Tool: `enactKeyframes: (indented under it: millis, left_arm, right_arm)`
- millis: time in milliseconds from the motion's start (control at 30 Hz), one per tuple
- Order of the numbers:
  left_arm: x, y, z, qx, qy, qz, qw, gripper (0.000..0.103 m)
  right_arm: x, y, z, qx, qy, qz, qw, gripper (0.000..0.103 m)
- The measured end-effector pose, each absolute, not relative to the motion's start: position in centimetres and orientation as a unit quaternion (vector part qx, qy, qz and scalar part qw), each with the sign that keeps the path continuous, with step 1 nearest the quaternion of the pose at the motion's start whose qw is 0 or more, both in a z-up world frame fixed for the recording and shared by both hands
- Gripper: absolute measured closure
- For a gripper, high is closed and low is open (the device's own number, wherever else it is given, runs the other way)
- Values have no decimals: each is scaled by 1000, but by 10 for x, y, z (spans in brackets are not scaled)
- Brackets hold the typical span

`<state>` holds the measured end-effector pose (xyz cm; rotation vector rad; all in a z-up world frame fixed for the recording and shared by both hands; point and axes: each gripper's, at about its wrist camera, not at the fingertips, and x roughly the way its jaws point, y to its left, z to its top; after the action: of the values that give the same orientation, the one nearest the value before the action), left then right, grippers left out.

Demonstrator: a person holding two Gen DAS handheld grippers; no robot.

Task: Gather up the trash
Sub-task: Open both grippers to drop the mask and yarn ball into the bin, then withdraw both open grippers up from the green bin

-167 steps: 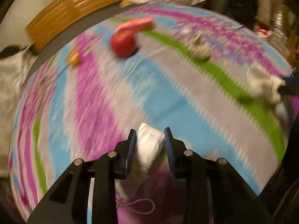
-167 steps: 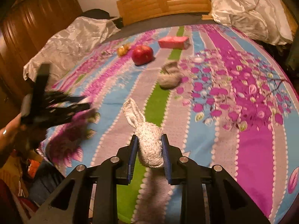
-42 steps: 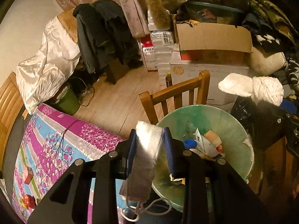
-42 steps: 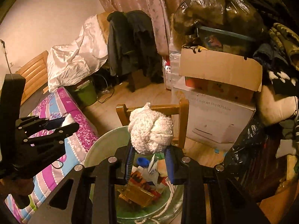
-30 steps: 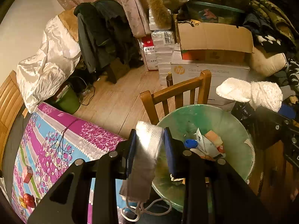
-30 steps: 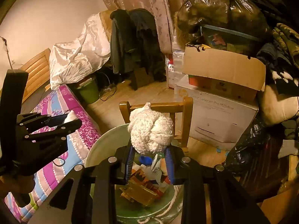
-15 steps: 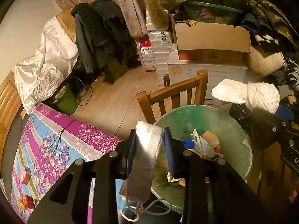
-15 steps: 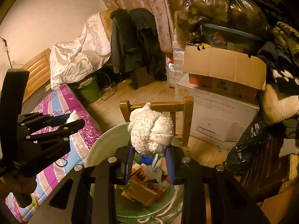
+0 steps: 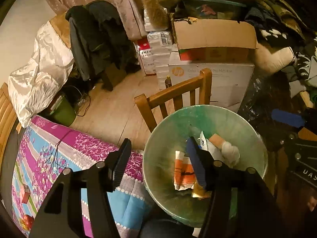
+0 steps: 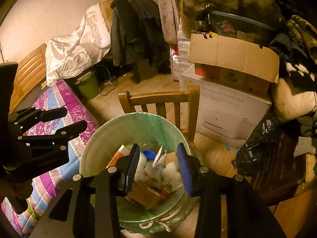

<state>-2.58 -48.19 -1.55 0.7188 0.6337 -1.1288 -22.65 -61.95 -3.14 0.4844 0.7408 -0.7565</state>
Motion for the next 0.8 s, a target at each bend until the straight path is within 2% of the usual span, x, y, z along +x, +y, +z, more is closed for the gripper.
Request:
enactKeyframes:
  millis: [300,367,400,467,500,567,667,800]
  left_arm:
    - [-22,-466,-5,307,289,-517,745,47]
    - [-22,-459,-4,301,288,-520,746,47]
    - [-23,-455,-3,298,287,-523,745,46]
    - [-23,-445,-2,291,282,-527,747,33]
    - [-24,-440,0,286,275,-530,750,30]
    - [-26,-425,4,273,252,-540,755,16]
    - [-26,-406,10,250,228,-557,758,9]
    - [-27,-387,19,223,204,-575,761,6]
  right_arm:
    - [-234,-613,-21,227,339,-374,833,62]
    - [-236,-612,-17,226,332,-384,832,53]
    - [-237,-608,-14,221,323,-395,831,44]
    - [-240,-602,-8,209,304,-413,833,34]
    - [-241,-598,-5,205,294,-419,834,29]
    - [-244,-593,4,200,270,-426,840,21]
    - [-249,-581,14,200,236,-432,847,7]
    - [-258,-559,23,171,197,-470,843,5]
